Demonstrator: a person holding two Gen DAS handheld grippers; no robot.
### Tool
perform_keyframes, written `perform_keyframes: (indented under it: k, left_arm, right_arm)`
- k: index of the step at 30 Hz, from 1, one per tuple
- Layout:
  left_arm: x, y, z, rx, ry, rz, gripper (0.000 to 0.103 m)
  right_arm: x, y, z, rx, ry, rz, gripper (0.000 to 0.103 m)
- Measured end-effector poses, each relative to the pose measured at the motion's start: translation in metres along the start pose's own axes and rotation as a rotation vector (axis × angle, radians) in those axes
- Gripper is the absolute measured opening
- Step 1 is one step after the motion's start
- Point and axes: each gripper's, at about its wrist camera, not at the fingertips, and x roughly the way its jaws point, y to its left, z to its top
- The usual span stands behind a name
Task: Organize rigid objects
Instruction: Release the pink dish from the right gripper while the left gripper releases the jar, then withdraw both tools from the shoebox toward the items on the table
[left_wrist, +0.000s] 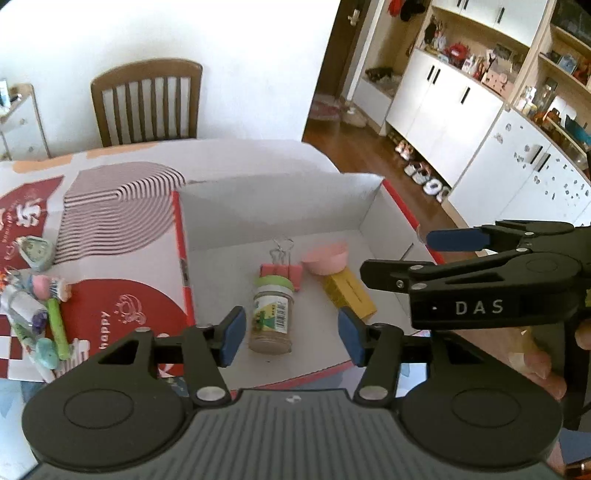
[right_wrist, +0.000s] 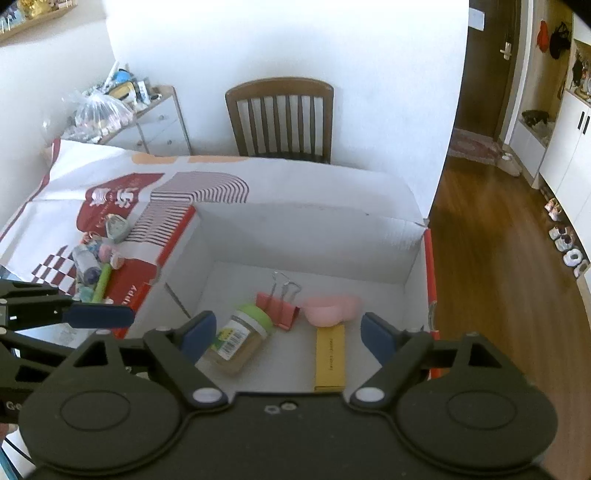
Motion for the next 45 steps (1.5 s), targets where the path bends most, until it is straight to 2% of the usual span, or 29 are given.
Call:
perform_keyframes:
  k: [10,14,16,23,26,32,38,39,45]
  left_arm:
    - [-0.035,0.026,-0.015,-0.029,-0.089,0.026,0.058]
    - [-0.046,0.055,-0.018,-0.100,-0.117,0.015,0.060]
    - [-0.051,0.067,-0.020,-0.115,-0.131,0.027,0.069]
    - [-0.069,0.116,-0.034,-0.143,-0.163,0.063,0.071]
    - [-0.076,0.141,-0.040,-0.147,-0.172,0.088,0.078]
    - [-0.088,0.183,-0.048,-0.138,-0.181,0.108,0.079]
    - [-0.091,0.220,-0.054,-0.115,-0.179,0.118,0.079]
    - [-0.090,0.226,-0.054,-0.109,-0.177,0.120,0.083]
    - [-0.079,0.256,-0.055,-0.101,-0.153,0.074,0.085]
  right_arm:
    - [-0.028,0.021,-0.010,0.030,-0.074,0.054,0.095]
    - [-0.029,0.036,-0.017,0.040,-0.074,0.081,0.095]
    - [-0.031,0.045,-0.021,0.040,-0.084,0.091,0.096]
    - [-0.030,0.091,-0.027,0.007,-0.105,0.129,0.097]
    - [-0.027,0.113,-0.027,-0.011,-0.120,0.154,0.100]
    - [-0.015,0.152,-0.025,-0.022,-0.119,0.203,0.103]
    - [0.004,0.184,-0.024,-0.018,-0.095,0.210,0.103]
    - [0.008,0.189,-0.024,-0.017,-0.090,0.209,0.103]
    - [0.032,0.213,-0.021,-0.019,-0.059,0.189,0.103]
